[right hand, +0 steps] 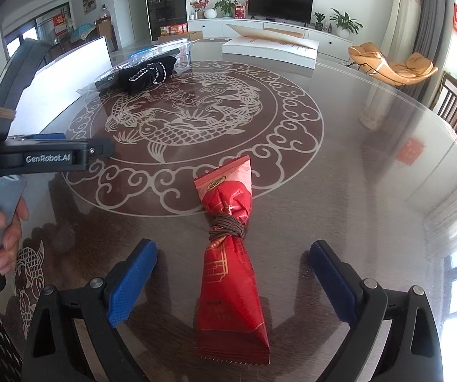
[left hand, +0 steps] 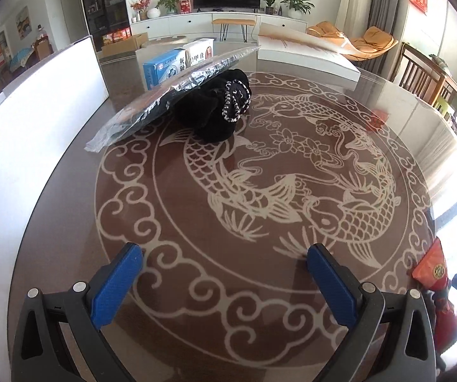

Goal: Organize objects
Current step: 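Grasp the black knit pouch with the left gripper while the right gripper holds the red package, then lift the black pouch with the left gripper while the right gripper holds the red package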

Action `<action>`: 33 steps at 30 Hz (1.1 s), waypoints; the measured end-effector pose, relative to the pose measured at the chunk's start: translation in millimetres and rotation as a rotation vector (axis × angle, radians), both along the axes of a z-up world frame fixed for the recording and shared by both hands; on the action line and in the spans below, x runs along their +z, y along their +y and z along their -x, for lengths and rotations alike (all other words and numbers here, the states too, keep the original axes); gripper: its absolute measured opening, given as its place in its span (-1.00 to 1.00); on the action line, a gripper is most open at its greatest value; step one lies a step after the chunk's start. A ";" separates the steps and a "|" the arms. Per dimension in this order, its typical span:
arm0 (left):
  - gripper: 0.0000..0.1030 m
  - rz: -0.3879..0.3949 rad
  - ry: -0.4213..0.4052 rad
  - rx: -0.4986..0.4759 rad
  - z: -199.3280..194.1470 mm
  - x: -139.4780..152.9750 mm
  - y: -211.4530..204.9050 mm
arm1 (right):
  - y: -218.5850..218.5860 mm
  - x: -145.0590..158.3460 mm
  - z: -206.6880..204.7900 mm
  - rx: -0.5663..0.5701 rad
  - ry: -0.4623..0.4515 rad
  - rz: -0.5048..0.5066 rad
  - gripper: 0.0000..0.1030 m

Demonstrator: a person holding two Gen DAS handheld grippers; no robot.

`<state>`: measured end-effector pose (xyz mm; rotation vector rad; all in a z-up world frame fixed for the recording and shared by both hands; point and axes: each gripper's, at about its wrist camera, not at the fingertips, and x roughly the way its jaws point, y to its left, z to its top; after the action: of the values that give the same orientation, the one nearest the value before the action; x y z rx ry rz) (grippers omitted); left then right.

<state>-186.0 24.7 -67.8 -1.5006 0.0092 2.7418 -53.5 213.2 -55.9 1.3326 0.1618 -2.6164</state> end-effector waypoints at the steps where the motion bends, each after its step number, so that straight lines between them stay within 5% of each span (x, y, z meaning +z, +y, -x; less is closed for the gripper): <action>1: 1.00 0.000 -0.006 -0.002 15.3 0.3 2.6 | -0.2 0.0 0.0 0.000 0.000 0.000 0.89; 9: 1.00 -0.002 -0.062 0.089 121.6 2.9 0.9 | -0.5 0.0 0.0 0.001 0.001 -0.001 0.89; 10: 0.91 -0.010 -0.048 0.086 124.5 4.0 -0.5 | -0.6 0.0 0.0 0.001 0.001 -0.001 0.89; 11: 0.28 -0.003 -0.005 0.085 123.5 7.7 -2.1 | -0.6 0.0 0.0 0.001 0.001 -0.001 0.89; 13: -0.20 0.001 0.033 0.053 115.9 10.8 -4.5 | -0.7 -0.1 0.1 0.001 0.001 0.000 0.89; 17: -0.28 0.002 0.059 0.003 63.6 9.9 -15.1 | -0.6 -0.1 0.0 0.001 0.001 0.000 0.89; 22: -0.14 -0.010 0.026 -0.005 -34.4 10.8 -30.8 | -0.8 -0.2 0.1 0.001 0.001 -0.001 0.89; 24: 0.21 -0.020 0.010 -0.018 -64.1 8.8 -31.7 | -0.7 -0.2 0.1 0.001 0.001 -0.001 0.89; 26: 1.00 -0.023 -0.017 -0.029 -78.5 2.6 -29.0 | -0.6 -0.2 0.1 0.001 0.001 -0.001 0.89; 33: 1.00 0.005 0.032 -0.017 -87.0 -2.7 -25.6 | 0.1 -0.7 -0.5 -0.001 0.000 -0.003 0.91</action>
<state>-99.0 -0.9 -70.5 -1.4507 0.0294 2.7541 -53.0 213.4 -56.6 1.3342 0.1643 -2.6179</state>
